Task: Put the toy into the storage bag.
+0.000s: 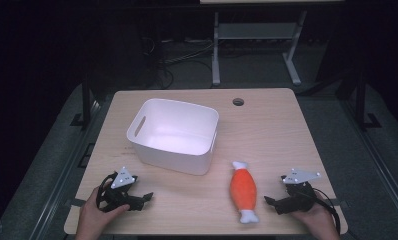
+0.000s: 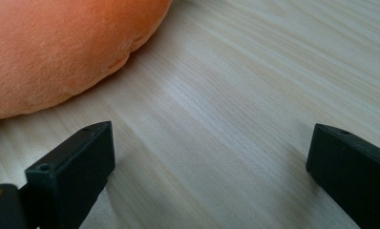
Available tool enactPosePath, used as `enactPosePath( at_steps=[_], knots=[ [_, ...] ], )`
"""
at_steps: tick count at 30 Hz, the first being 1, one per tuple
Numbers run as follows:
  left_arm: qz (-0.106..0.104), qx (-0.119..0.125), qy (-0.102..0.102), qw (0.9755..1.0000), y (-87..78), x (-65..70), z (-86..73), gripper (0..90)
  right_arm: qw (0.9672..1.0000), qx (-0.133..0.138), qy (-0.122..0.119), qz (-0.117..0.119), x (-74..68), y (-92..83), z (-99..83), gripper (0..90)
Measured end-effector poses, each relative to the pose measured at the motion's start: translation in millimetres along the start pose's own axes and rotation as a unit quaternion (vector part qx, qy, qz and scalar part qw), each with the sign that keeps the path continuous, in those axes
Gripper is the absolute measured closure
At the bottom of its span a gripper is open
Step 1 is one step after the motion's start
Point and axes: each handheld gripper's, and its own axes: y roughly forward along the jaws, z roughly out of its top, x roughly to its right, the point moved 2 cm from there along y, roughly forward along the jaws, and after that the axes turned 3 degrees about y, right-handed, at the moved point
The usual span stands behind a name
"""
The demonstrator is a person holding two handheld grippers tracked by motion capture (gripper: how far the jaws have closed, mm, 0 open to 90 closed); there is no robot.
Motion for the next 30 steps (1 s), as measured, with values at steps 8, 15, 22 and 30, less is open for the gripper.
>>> enactPosePath(
  at_steps=[8, 15, 22, 30],
  knots=[
    [0.0, 0.0, 0.0, 1.0, 0.0, 0.0, 0.0, 12.8, 1.0, -0.007, -0.003, -0.002, 1.7, -3.7, 3.8, 17.4],
    [0.0, 0.0, 0.0, 1.0, 0.0, 0.0, 0.0, 12.9, 0.9999, -0.012, 0.004, 0.007, 2.3, -6.0, 13.5, 44.0],
    [0.0, 0.0, 0.0, 1.0, 0.0, 0.0, 0.0, 12.9, 0.9998, -0.013, -0.003, 0.013, 5.2, -5.4, 22.2, 68.4],
    [0.0, 0.0, 0.0, 1.0, 0.0, 0.0, 0.0, 12.9, 0.9995, -0.017, -0.003, 0.026, 11.5, -4.2, 33.3, 89.6]
  ],
)
